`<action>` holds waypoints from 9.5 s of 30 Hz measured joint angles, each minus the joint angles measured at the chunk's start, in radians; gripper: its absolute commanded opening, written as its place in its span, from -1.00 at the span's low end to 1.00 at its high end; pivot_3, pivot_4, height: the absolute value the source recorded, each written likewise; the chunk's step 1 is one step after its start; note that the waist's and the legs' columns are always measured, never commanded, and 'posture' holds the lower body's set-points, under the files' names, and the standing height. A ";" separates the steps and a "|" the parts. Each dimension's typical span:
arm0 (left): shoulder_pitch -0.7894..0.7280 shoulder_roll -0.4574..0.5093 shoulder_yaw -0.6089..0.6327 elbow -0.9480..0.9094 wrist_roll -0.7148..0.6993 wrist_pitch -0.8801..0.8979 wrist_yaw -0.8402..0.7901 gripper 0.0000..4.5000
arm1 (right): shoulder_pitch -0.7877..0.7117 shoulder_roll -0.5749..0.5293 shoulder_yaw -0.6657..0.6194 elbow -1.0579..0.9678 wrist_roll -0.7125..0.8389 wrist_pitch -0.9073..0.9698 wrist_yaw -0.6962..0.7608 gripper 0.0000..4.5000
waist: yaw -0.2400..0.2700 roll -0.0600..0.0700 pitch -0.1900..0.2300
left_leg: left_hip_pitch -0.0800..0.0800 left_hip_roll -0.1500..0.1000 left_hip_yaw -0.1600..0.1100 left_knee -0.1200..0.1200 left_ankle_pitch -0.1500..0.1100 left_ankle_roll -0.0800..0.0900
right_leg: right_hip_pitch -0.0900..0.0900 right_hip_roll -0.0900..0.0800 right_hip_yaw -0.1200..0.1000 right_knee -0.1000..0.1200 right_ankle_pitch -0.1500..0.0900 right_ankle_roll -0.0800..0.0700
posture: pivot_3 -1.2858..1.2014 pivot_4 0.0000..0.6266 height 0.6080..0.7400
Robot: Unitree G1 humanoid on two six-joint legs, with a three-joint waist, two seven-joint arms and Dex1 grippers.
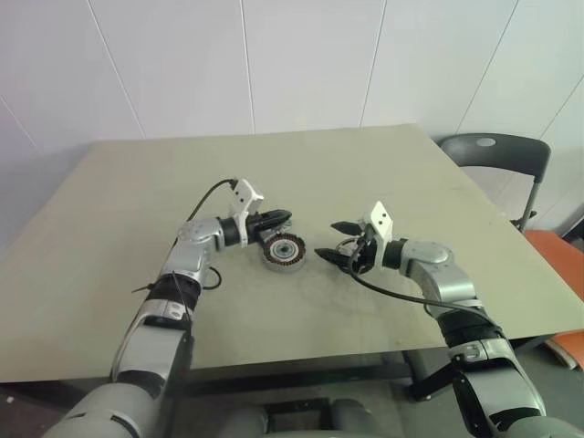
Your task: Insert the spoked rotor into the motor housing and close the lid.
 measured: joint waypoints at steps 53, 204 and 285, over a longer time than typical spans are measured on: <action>0.533 0.127 0.085 -0.791 -0.302 0.357 0.104 -0.99 | -0.077 -0.251 -0.211 -0.022 0.375 1.289 -0.095 1.00 | 0.005 0.000 0.000 | -0.001 0.002 0.001 -0.001 0.000 0.000 | 0.000 0.000 0.000 -0.003 -0.001 -0.002 | 0.03 -1.00 1.00; 0.728 0.166 0.162 -0.865 -0.313 0.292 0.178 -1.00 | -0.165 0.514 -0.745 0.132 0.652 1.196 -0.908 -0.82 | -0.029 0.005 0.001 | -0.015 0.004 0.002 -0.005 0.000 0.000 | -0.018 0.000 0.001 -0.001 0.000 -0.001 | 0.03 -1.00 1.00; 0.643 0.130 0.119 -0.763 -0.271 0.252 0.190 -1.00 | -0.073 0.113 0.221 -0.233 0.094 0.409 -0.389 -1.00 | -0.048 0.006 -0.001 | -0.014 0.004 0.002 -0.002 0.000 0.000 | -0.016 0.001 0.000 -0.001 0.000 -0.001 | 0.03 -1.00 1.00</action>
